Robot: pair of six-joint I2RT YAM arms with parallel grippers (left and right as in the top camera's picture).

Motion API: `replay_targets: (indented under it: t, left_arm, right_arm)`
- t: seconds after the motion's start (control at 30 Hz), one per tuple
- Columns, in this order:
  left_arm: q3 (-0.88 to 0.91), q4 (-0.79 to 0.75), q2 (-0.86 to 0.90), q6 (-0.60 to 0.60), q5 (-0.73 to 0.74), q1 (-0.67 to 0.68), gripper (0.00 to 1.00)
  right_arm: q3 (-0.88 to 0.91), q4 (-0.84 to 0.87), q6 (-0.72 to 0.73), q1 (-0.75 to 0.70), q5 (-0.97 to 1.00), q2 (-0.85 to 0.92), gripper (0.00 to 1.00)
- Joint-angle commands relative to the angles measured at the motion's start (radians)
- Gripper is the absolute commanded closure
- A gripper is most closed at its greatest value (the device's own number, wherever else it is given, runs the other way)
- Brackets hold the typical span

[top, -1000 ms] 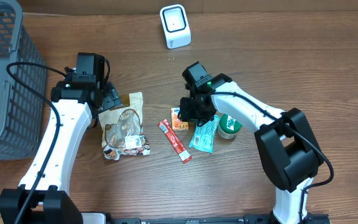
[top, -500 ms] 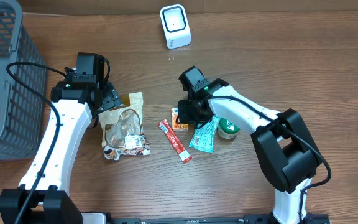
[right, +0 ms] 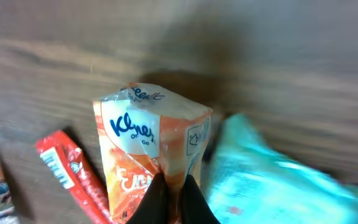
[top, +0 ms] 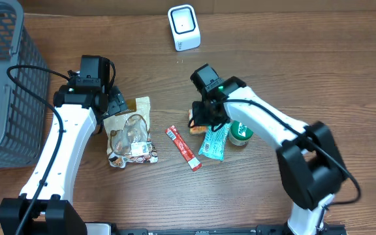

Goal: Scan the item barcode
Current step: 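Carry the Kleenex pack leftward toward the PanTree bag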

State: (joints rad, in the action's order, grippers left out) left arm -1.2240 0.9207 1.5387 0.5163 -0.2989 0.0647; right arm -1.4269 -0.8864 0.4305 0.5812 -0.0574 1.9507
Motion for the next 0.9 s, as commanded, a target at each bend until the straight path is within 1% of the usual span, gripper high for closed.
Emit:
replay_targets:
  t: [0.0, 0.2, 0.23, 0.3, 0.47, 0.57, 0.67, 0.87]
  left_arm:
    - [-0.018, 0.002, -0.021, -0.008, 0.004, 0.001, 0.01]
    - [-0.018, 0.002, -0.021, -0.008, 0.004, 0.001, 0.01]
    - [-0.018, 0.002, -0.021, -0.008, 0.004, 0.001, 0.0]
    - [-0.018, 0.002, -0.021, -0.008, 0.004, 0.001, 0.0]
    - [-0.018, 0.002, -0.021, -0.008, 0.005, 0.001, 0.01]
    - [-0.018, 0.002, -0.021, -0.008, 0.004, 0.001, 0.0]
    - [-0.018, 0.002, -0.021, -0.008, 0.004, 0.001, 0.0]
    - [-0.018, 0.002, -0.021, -0.008, 0.004, 0.001, 0.01]
  right_arm:
    - [-0.041, -0.002, -0.043, 0.08, 0.299, -0.095, 0.96]
    - [-0.04, -0.022, -0.058, 0.241, 0.68, -0.091, 0.96]
    - [-0.038, -0.022, -0.104, 0.292, 0.799, -0.091, 0.96]
    - [-0.038, -0.016, -0.14, 0.336, 0.89, -0.089, 0.96]
    - [-0.037, 0.003, -0.212, 0.397, 1.004, -0.074, 0.96]
    - [-0.037, 0.034, -0.312, 0.401, 1.027, -0.051, 0.96]
    - [-0.037, 0.099, -0.443, 0.401, 1.029, -0.013, 0.96]
    - [-0.037, 0.194, -0.6, 0.402, 1.09, 0.067, 0.96]
